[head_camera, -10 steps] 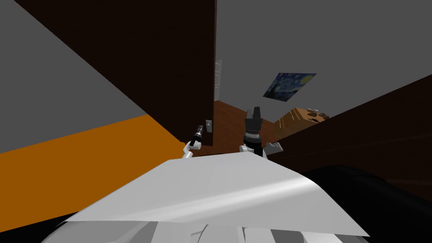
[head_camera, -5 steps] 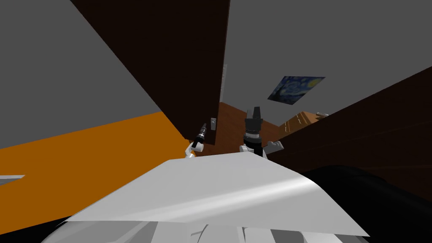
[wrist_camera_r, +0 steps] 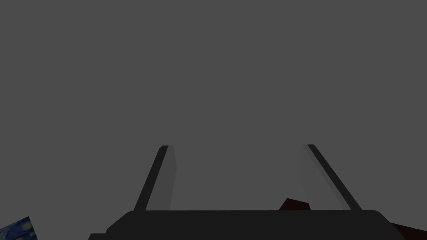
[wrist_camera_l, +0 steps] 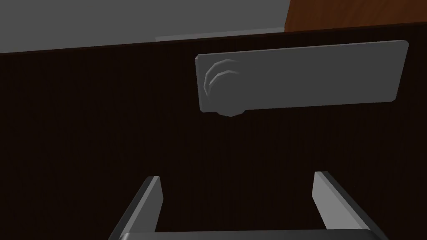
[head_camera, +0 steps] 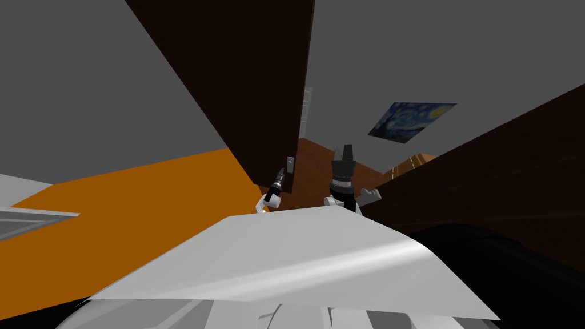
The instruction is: Push the door open
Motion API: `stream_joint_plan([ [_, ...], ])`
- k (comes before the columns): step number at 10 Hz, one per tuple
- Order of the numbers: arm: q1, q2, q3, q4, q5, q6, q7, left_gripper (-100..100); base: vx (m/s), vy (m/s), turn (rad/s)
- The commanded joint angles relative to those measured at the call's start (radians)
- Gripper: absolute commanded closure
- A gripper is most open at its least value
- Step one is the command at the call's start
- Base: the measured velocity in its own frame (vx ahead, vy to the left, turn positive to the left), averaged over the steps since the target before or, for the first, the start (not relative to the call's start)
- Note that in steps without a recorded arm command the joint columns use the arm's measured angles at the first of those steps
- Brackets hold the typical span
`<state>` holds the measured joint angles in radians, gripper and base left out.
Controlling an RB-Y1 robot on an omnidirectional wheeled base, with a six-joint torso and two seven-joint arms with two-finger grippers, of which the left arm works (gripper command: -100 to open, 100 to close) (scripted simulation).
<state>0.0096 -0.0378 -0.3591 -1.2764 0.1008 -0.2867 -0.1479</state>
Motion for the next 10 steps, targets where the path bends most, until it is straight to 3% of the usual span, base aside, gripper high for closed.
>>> stream_joint_plan([
  [1, -0.005, 0.032, 0.004, 0.004, 0.0, 0.001, 0.0, -100, 0.107, 0.039, -0.007],
  [3, -0.014, 0.058, 0.01, 0.01, 0.0, 0.002, 0.001, -100, 0.213, 0.019, -0.014],
  [4, -0.019, 0.06, 0.014, 0.014, 0.0, 0.003, 0.001, -100, 0.25, -0.084, -0.016],
  [6, -0.028, 0.041, 0.021, 0.021, 0.001, 0.005, 0.001, -100, 0.167, -0.139, -0.012],
  [8, -0.036, -0.003, 0.026, 0.027, 0.001, 0.006, 0.001, -100, 0.155, -0.157, -0.019],
  [9, -0.036, 0.01, 0.025, 0.029, 0.0, 0.004, 0.0, -100, 0.052, -0.08, 0.005],
  [10, -0.036, 0.01, 0.025, 0.029, 0.0, 0.004, 0.0, 100, -0.004, 0.008, 0.004],
])
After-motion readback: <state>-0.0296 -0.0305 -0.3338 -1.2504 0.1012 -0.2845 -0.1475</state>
